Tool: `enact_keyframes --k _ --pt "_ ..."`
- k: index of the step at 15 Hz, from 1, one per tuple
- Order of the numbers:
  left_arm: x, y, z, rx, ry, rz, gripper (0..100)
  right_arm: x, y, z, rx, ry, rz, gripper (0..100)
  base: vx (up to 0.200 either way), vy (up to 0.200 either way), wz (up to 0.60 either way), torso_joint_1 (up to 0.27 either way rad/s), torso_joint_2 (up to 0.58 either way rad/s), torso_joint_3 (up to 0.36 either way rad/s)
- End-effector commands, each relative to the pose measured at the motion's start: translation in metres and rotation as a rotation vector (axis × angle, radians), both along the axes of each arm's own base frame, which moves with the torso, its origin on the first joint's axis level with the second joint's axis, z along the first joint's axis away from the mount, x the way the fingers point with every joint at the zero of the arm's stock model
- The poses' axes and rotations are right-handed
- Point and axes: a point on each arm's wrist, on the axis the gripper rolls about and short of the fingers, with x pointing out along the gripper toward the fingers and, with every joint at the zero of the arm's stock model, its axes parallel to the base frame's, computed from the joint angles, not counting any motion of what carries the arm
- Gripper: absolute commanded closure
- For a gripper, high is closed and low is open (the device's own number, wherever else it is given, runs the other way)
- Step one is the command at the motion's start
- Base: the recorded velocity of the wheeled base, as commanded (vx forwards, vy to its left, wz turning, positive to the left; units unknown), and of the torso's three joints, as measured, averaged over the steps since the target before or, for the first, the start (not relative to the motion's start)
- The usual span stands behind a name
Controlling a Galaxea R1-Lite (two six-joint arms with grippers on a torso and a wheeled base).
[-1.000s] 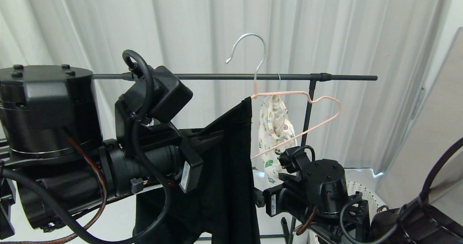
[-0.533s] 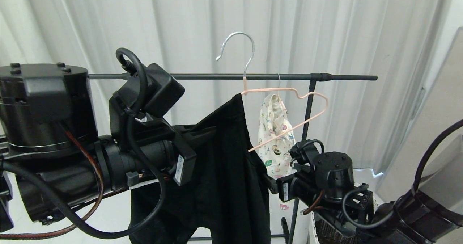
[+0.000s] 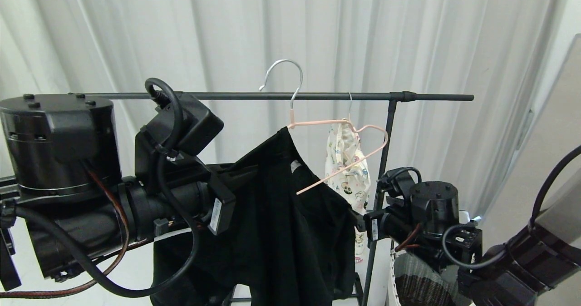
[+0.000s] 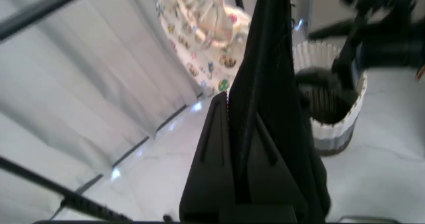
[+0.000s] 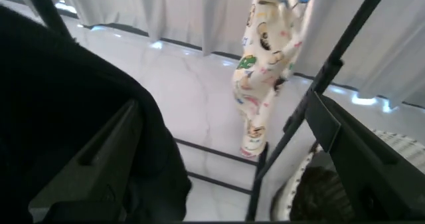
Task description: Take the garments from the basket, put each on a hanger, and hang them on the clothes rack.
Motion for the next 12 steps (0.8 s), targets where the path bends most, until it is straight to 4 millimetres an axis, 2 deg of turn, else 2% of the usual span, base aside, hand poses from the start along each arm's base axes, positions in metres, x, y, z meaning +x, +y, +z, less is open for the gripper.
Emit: enact_keyframes --k 1,6,12 --pt "-0.003 0.006 -0.005 0.007 0.012 0.012 100 0.006 -0.014 0.005 -0.003 -0.013 -0.038 0 0.000 0.000 0.00 0.000 0.00 0.000" --pt "-0.004 0.007 -0.007 0.010 0.015 0.015 100 0.011 -0.028 0.009 -0.012 -0.025 -0.064 0 0.000 0.000 0.00 0.000 0.00 0.000" --pt "-0.009 0.019 -0.020 0.116 -0.014 0.009 100 0.028 -0.060 0.018 -0.056 -0.063 -0.061 0 0.000 0.000 0.00 0.000 0.00 0.000"
